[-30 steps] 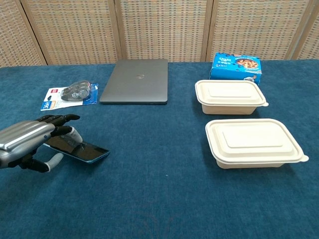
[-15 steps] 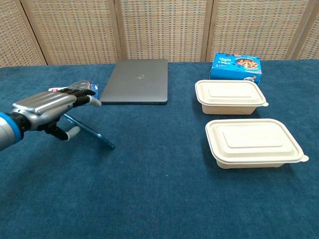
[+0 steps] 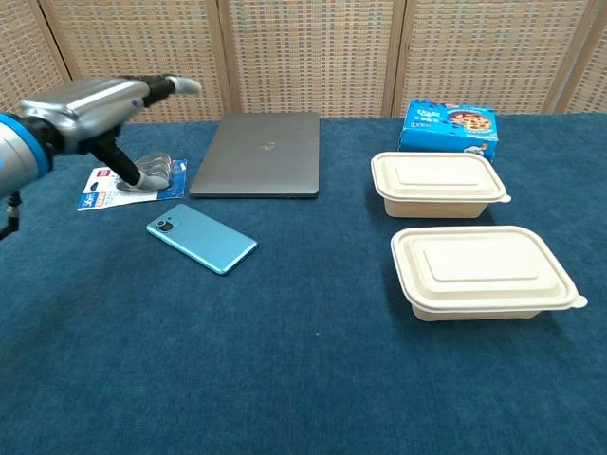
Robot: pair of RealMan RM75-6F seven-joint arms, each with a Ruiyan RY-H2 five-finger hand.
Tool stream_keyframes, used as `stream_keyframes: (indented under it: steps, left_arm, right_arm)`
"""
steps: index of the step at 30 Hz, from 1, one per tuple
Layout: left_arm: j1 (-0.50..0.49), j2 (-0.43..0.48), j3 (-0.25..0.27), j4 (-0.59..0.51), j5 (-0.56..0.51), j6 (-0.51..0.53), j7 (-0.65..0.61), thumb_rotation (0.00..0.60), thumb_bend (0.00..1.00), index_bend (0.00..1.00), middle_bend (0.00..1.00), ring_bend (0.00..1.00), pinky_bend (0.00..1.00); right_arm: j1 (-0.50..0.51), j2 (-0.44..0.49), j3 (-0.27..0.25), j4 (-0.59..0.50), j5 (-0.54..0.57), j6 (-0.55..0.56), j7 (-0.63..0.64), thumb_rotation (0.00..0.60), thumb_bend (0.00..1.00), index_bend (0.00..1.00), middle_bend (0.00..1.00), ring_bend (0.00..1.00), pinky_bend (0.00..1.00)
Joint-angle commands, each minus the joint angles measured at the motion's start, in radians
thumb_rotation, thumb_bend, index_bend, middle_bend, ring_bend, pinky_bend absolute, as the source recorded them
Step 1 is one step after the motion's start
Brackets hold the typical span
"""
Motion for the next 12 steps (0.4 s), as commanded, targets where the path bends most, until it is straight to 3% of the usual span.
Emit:
stream_keyframes:
  steps: [1,7,12]
  left_arm:
    - [0.087,0.116,0.026,-0.115,0.032,0.1,-0.049,0.6,0.03,0.0,0.0,0.0,0.0]
    - [0.228,0.265,0.093,-0.238,0.071,0.233,-0.14,0.6,0.0,0.0,0.0,0.0,0.0]
    - [0.408,0.359,0.201,-0.26,0.164,0.409,-0.359,0.6,0.0,0.0,0.0,0.0,0.0]
  right_arm:
    - [-0.002,0.003,0.0,-0.004,-0.003,0.004,0.002,0.6,0.0,0.0,0.0,0.0,0.0]
    - [-0.004,0.009,-0.001,-0.017,-0.013,0.014,0.005,0.6,0.0,0.0,0.0,0.0,0.0]
    - [-0.013,0.015,-0.002,-0.031,-0.029,0.038,-0.002,0.6,0.0,0.0,0.0,0.0,0.0]
